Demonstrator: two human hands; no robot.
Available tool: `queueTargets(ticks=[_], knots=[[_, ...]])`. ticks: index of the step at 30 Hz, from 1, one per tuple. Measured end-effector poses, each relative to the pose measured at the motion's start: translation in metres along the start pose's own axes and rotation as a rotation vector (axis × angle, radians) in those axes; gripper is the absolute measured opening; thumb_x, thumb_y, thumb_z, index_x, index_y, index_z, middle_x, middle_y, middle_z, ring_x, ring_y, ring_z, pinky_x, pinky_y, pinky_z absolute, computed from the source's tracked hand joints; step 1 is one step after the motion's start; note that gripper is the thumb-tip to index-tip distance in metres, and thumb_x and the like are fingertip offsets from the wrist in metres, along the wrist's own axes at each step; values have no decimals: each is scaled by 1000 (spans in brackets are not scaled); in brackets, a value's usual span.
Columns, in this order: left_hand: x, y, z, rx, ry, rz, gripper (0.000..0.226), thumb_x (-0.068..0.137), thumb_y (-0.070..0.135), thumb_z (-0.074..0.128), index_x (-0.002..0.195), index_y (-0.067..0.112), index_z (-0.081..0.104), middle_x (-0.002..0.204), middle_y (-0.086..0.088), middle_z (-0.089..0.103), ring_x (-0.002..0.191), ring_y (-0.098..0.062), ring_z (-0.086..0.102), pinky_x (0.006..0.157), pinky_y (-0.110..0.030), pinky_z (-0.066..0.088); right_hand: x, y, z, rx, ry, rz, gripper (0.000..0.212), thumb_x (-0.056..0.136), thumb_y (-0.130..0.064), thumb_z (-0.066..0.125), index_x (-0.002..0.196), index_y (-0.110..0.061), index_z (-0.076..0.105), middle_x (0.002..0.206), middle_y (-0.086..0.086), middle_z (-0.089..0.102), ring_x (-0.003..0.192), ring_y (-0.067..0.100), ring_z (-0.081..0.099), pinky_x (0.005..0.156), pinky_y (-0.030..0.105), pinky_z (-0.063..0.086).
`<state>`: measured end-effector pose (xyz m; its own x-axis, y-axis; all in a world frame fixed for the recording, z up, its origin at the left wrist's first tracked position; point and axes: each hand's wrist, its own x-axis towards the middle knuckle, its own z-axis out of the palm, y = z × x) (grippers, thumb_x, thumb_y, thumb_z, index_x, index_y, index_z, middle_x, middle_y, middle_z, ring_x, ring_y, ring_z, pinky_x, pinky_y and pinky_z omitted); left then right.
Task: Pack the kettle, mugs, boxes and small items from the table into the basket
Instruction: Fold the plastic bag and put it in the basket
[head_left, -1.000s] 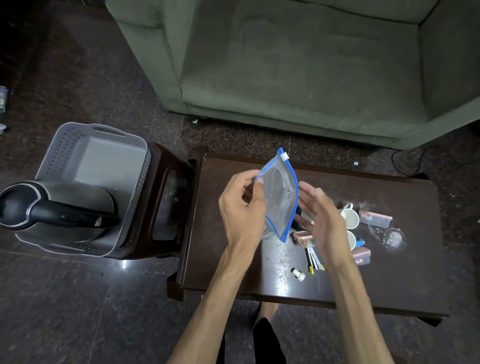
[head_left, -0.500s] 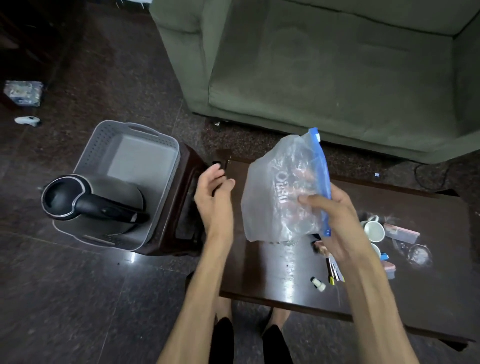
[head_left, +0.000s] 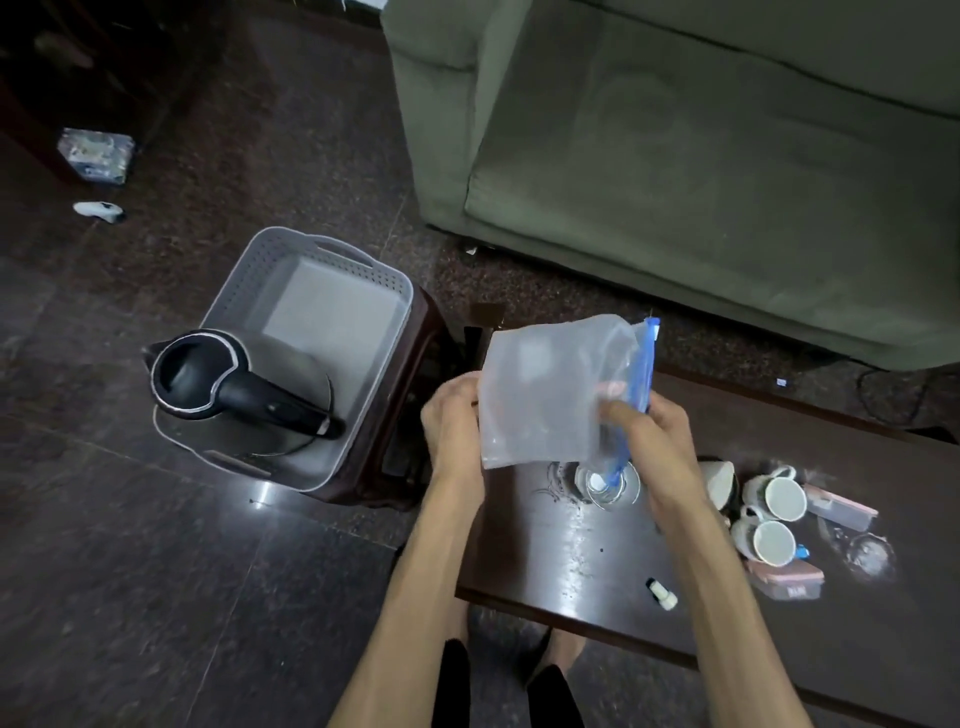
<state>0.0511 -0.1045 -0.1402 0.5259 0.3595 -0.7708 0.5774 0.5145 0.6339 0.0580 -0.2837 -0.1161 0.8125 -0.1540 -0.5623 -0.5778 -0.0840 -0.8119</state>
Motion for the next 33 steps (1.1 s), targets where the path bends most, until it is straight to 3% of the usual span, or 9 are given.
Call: queueTargets(ticks=[3, 7, 10, 13, 16, 21, 24, 27, 33], knots=[[13, 5, -17, 88, 166, 142, 18, 94, 10, 64, 108, 13, 76, 108, -5, 76, 101, -20, 69, 103, -43, 55, 1, -6, 8, 77, -9, 19, 30, 94, 1, 59, 74, -15, 76, 74, 6, 67, 76, 15, 66, 75, 26, 55], [5, 15, -24, 181, -33, 156, 22, 102, 37, 62, 113, 22, 74, 111, 9, 74, 116, -13, 68, 106, -36, 52, 3, -15, 30, 222, -166, 85, 42, 93, 6, 57, 60, -16, 71, 67, 4, 67, 68, 15, 69, 72, 33, 55], [2, 25, -19, 67, -405, -46, 59, 103, 59, 49, 126, 10, 73, 119, -11, 77, 112, -25, 72, 104, -44, 55, 4, -19, 53, 331, -214, 190, 27, 95, 6, 51, 86, -8, 72, 79, 7, 77, 68, 18, 75, 60, 29, 60], [9, 29, -21, -98, -560, -101, 55, 97, 48, 65, 128, 4, 71, 122, -28, 72, 107, -35, 70, 104, -52, 52, 5, -17, 72, 227, -231, 233, 26, 98, -8, 54, 114, -4, 73, 101, 13, 80, 85, 24, 76, 77, 40, 62], [21, 29, -23, -159, -427, -83, 60, 79, 31, 79, 126, -4, 68, 128, -42, 63, 110, -48, 67, 107, -65, 49, 12, -11, 93, -22, -125, 115, 19, 98, -16, 63, 103, -5, 78, 97, 16, 81, 84, 24, 75, 73, 36, 61], [42, 44, -38, -455, -193, -83, 30, 96, 22, 50, 104, 2, 70, 94, -23, 73, 85, -34, 70, 88, -46, 54, 24, -6, 139, -277, -15, 53, 51, 78, -54, 79, 118, -26, 67, 105, -7, 75, 95, 14, 71, 80, 36, 57], [60, 56, -53, -551, -151, -21, 26, 99, 19, 45, 99, 7, 68, 86, -13, 74, 81, -29, 69, 79, -39, 55, 36, -6, 171, -113, -175, 147, 19, 91, -32, 75, 106, -20, 73, 97, -5, 77, 83, 10, 67, 68, 23, 48], [76, 63, -64, -470, -46, 97, 31, 94, 17, 55, 119, 4, 66, 111, -15, 76, 103, -31, 71, 89, -39, 57, 53, -8, 207, -222, -167, -58, 10, 86, -22, 65, 89, -22, 75, 79, -12, 74, 74, 9, 67, 72, 31, 54], [88, 62, -81, -122, 214, 308, 80, 92, 15, 65, 162, 16, 26, 164, -9, 40, 149, -21, 43, 126, -42, 33, 90, -41, 275, -512, -242, -287, 32, 90, -18, 60, 118, -27, 73, 110, 2, 78, 105, 25, 70, 95, 36, 55]])
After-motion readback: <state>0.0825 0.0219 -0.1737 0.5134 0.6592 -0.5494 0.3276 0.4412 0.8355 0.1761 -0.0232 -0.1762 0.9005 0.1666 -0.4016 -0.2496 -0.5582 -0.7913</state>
